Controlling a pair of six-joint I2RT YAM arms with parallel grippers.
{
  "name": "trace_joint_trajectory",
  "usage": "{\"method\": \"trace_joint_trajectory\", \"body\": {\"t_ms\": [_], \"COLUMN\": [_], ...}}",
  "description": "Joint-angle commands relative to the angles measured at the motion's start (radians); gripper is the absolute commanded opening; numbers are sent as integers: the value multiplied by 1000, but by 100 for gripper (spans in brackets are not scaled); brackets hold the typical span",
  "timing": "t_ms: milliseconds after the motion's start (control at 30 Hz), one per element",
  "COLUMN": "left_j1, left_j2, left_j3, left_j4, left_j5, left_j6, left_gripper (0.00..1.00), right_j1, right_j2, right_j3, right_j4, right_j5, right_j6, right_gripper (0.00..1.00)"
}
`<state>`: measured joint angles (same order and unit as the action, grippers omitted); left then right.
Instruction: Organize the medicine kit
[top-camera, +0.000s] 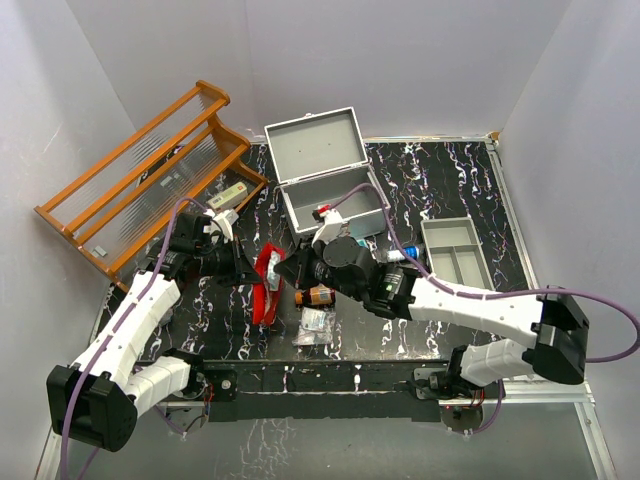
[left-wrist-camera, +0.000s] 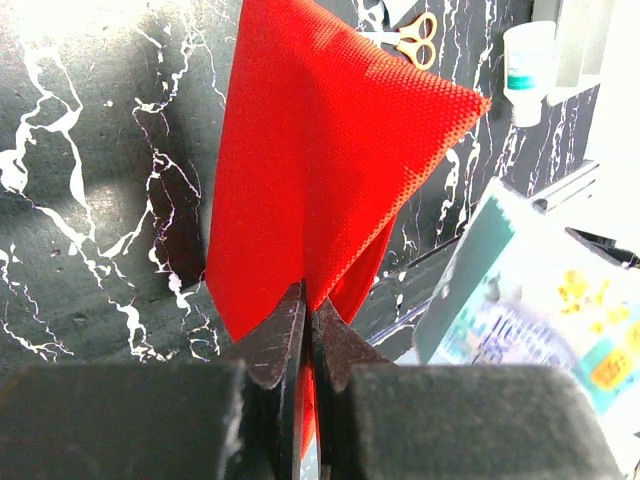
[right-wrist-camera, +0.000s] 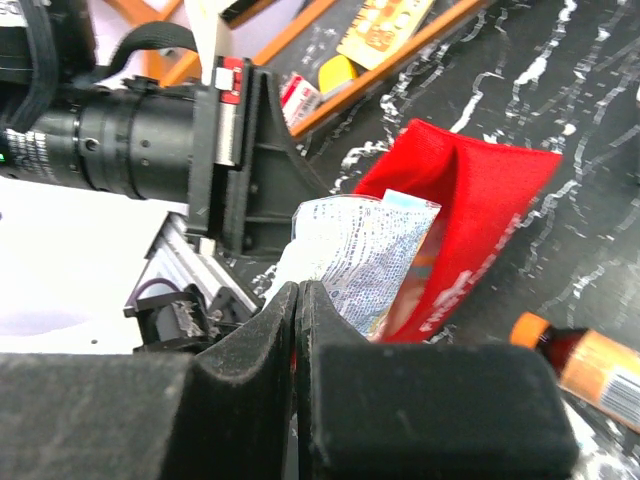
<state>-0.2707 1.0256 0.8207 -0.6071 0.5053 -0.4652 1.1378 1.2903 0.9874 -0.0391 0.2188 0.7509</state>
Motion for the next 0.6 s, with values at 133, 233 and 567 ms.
{"method": "trace_joint_trajectory", "body": {"t_ms": [133, 233, 567], "left_j1": [-4, -3, -2], "left_j2": [-5, -8, -7], "left_j3": [11, 13, 30], "left_j4": [-1, -7, -40], "left_j5": [27, 28, 10], "left_j6": [-19, -19, -11], "left_gripper": [0, 0, 0], "right_j1": [-1, -1, -7], "right_j2": [59, 68, 114], "right_j3": [11, -13, -53], "right_j4": [270, 283, 289], "right_j5": [-54, -32, 10], "right_j6": [5, -12, -9], "right_gripper": [0, 0, 0]}}
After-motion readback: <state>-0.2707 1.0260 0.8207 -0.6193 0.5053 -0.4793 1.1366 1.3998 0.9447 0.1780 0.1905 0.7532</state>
